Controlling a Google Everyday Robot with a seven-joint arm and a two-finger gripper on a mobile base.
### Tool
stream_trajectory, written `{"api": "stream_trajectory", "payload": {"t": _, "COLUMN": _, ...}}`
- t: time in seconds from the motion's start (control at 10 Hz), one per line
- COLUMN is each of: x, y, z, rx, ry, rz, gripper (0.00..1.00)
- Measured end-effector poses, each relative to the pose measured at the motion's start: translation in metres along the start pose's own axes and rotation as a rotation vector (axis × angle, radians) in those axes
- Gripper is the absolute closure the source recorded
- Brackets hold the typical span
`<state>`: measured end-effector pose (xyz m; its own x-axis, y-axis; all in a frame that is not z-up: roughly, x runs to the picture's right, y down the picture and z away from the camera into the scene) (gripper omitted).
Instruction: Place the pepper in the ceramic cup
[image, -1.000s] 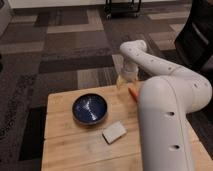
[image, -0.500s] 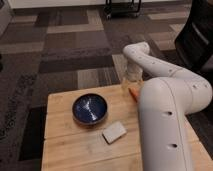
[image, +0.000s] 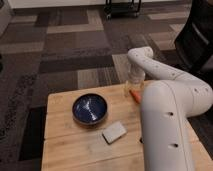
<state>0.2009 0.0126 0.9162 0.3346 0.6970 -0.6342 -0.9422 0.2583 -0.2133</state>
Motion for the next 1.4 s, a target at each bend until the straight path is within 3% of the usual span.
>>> {"api": "stream_trajectory", "payload": {"t": 0.2, "x": -0.004, "y": 0.003, "z": 0.005, "rx": -0.001, "ry": 0.001, "rz": -0.019, "gripper": 0.36}}
{"api": "stream_trajectory", "payload": {"t": 0.5, "x": -0.009, "y": 0.012, "z": 0.009, "rx": 0.005, "ry": 0.003, "rz": -0.047, "gripper": 0.7}}
{"api": "stream_trajectory", "payload": {"t": 0.6, "x": -0.008, "y": 0.016, "z": 0.008, "rx": -0.005, "ry": 0.003, "rz": -0.048, "gripper": 0.88}}
{"api": "stream_trajectory", "payload": {"t": 0.7, "x": -0.011, "y": 0.021, "z": 0.002, "rx": -0.01, "ry": -0.003, "rz": -0.047, "gripper": 0.99}}
{"api": "stream_trajectory", "payload": {"t": 0.8, "x": -0.011, "y": 0.021, "z": -0.002, "rx": -0.01, "ry": -0.006, "rz": -0.044, "gripper": 1.0}}
{"api": "stream_trajectory", "payload": {"t": 1.0, "x": -0.021, "y": 0.02, "z": -0.042, "rx": -0.004, "ry": -0.06, "rz": -0.031, "gripper": 1.0}}
{"api": "stream_trajectory", "payload": {"t": 1.1, "x": -0.032, "y": 0.02, "z": -0.082, "rx": 0.013, "ry": -0.114, "rz": -0.033, "gripper": 1.0}}
{"api": "stream_trajectory", "payload": {"t": 1.2, "x": -0.035, "y": 0.018, "z": -0.11, "rx": 0.03, "ry": -0.149, "rz": -0.038, "gripper": 1.0}}
{"api": "stream_trajectory", "payload": {"t": 1.3, "x": -0.036, "y": 0.013, "z": -0.148, "rx": 0.069, "ry": -0.192, "rz": -0.047, "gripper": 1.0}}
{"api": "stream_trajectory", "payload": {"t": 1.4, "x": -0.034, "y": 0.009, "z": -0.162, "rx": 0.089, "ry": -0.208, "rz": -0.046, "gripper": 1.0}}
